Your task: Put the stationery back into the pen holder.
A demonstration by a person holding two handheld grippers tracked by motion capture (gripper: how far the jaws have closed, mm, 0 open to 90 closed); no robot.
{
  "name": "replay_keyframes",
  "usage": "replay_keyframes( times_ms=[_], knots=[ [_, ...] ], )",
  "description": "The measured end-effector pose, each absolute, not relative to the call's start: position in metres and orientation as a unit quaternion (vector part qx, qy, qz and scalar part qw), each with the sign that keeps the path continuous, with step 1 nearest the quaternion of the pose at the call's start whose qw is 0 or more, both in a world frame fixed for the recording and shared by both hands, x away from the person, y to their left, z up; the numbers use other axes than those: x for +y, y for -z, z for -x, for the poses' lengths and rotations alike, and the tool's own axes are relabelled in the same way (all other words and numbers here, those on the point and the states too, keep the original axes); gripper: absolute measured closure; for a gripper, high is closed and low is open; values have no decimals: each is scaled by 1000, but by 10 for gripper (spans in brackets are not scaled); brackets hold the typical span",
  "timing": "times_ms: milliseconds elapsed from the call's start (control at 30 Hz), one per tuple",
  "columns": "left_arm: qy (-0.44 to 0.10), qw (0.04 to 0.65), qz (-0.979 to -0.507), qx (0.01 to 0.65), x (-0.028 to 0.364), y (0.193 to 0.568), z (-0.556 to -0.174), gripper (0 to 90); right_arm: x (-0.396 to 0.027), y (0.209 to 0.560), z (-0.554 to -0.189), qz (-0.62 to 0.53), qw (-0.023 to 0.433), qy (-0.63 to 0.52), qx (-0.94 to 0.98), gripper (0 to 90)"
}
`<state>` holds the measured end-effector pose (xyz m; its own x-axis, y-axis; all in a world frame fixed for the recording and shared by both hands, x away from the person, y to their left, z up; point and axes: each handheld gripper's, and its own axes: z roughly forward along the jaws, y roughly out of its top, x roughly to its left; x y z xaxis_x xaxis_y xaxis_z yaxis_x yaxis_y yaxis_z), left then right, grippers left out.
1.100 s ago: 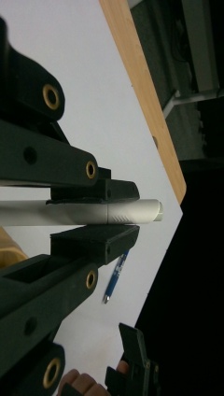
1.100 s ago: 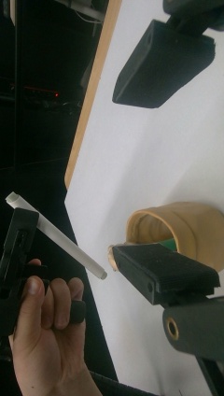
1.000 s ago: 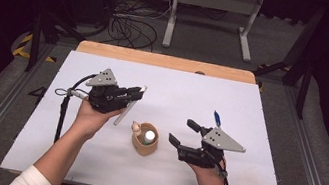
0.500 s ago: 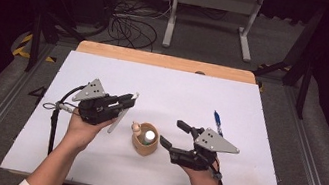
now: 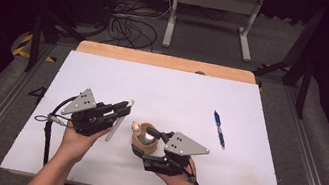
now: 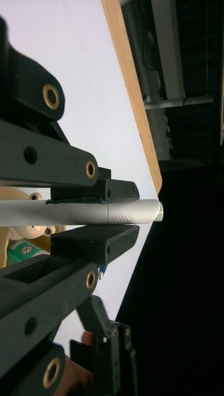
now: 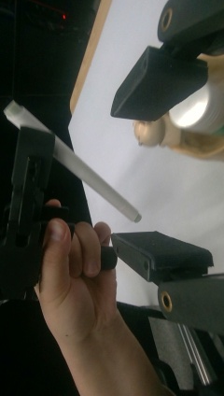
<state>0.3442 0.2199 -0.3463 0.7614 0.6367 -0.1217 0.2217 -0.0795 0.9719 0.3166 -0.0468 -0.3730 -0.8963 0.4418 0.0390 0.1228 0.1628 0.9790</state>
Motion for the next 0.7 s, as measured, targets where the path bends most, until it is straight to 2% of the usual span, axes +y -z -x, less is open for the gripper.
replay_keyframes(
  times_ms=[267,700],
  knots=[
    [-171,612,-715,291,218,347,-339,781,-33,376,-323,-203,113,-622,747,455],
    [-166,620,-713,282,212,348,-334,781,-14,377,-335,-214,90,-627,744,539]
  ],
)
